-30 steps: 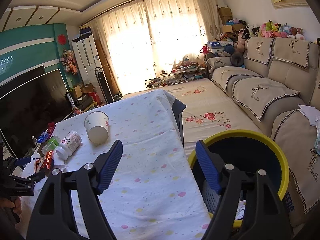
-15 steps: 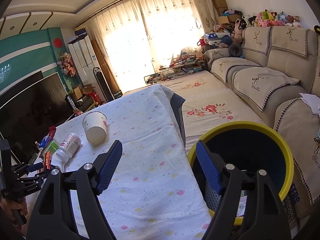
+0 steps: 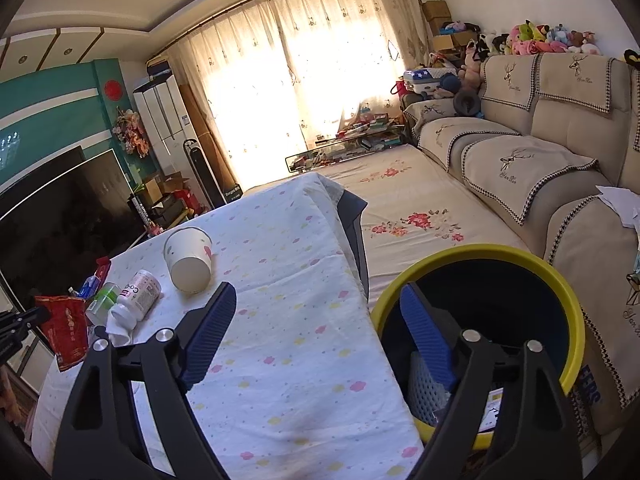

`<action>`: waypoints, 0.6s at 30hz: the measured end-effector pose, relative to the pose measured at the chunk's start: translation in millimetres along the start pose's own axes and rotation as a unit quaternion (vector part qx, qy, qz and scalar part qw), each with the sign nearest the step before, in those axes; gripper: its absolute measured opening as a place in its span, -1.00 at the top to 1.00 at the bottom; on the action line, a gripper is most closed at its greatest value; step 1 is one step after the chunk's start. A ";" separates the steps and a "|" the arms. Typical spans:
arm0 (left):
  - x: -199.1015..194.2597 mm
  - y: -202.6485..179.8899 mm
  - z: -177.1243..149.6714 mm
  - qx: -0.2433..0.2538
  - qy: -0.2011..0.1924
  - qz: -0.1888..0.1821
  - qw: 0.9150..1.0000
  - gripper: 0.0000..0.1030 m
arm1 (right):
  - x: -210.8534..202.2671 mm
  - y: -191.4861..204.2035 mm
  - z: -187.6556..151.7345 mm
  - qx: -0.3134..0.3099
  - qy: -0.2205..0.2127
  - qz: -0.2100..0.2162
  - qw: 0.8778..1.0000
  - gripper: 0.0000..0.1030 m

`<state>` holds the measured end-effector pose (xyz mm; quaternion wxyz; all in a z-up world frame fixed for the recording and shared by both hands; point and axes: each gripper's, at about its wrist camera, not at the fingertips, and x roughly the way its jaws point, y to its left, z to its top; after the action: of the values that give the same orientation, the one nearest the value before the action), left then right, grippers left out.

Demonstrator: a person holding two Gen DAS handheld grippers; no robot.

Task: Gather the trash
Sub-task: 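Carry the snack wrapper over the bin and open the left gripper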

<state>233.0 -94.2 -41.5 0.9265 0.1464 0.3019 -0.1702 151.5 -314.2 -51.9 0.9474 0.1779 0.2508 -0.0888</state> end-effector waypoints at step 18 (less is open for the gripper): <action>-29.1 -111.2 72.1 0.031 -0.052 -0.155 0.986 0.95 | -77.4 -73.4 -0.7 0.001 -0.080 -0.102 0.992 -0.77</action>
<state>202.7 -214.5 13.4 0.8983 0.1177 0.2670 -0.3285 65.9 -375.4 -34.7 0.9502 0.1450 0.1906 -0.1995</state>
